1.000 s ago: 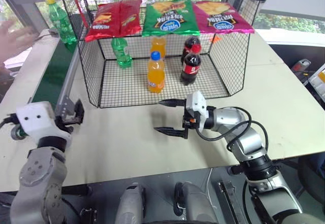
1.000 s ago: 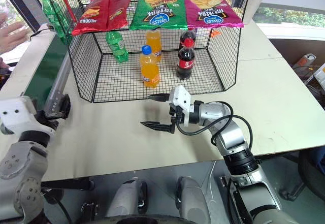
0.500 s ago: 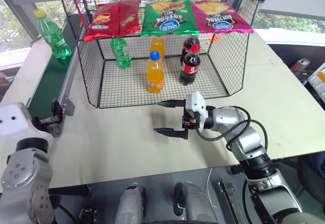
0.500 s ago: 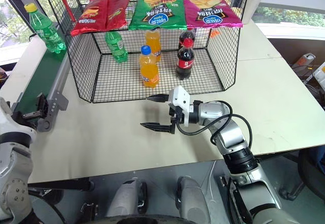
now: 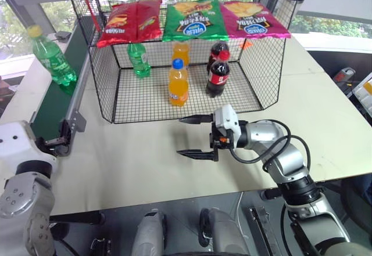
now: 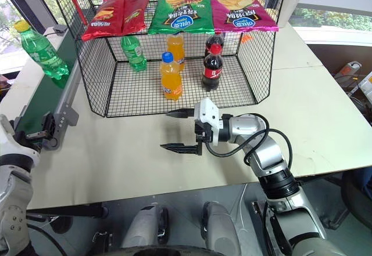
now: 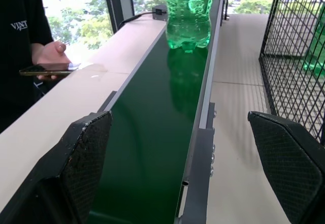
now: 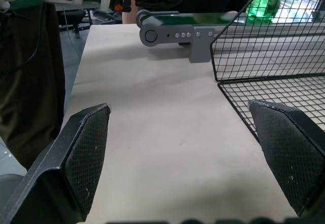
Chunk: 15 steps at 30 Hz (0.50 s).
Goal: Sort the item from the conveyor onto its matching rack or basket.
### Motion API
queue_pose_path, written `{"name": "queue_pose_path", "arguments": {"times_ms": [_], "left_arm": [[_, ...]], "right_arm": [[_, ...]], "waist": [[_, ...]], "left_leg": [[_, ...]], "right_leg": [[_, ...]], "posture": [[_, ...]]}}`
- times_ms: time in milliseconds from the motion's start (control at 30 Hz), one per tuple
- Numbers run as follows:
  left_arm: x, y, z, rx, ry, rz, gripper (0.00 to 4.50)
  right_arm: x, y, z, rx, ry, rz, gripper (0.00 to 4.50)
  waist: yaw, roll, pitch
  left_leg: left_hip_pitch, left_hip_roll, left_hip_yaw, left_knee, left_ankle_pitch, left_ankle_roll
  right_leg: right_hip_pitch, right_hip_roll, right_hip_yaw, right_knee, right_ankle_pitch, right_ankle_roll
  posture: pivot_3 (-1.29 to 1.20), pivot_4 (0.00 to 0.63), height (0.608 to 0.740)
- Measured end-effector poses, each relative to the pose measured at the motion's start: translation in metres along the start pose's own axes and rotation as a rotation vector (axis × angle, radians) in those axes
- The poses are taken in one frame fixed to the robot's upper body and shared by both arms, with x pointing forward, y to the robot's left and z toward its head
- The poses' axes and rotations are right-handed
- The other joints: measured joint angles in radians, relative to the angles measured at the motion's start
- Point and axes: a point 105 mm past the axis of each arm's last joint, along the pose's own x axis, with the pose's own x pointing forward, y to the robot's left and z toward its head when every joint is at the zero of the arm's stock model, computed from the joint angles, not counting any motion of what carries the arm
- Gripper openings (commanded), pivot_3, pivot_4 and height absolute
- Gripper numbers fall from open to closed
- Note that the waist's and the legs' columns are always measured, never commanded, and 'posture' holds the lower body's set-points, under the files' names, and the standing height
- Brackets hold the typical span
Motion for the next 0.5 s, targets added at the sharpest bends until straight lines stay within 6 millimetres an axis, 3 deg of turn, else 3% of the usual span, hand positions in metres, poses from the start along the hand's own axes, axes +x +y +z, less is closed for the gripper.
{"name": "queue_pose_path", "arguments": {"times_ms": [500], "left_arm": [[0.0080,0.0057,-0.0032,0.044,0.028,-0.022,4.45]], "right_arm": [[-0.0005,-0.0014,-0.0034,-0.015,0.025,-0.001,4.50]], "waist": [[0.000,0.000,0.000]], "left_leg": [[0.000,0.000,0.000,0.000,0.000,0.000]], "right_leg": [[0.000,0.000,0.000,0.000,0.000,0.000]], "posture": [[0.00,0.150,0.740]]}}
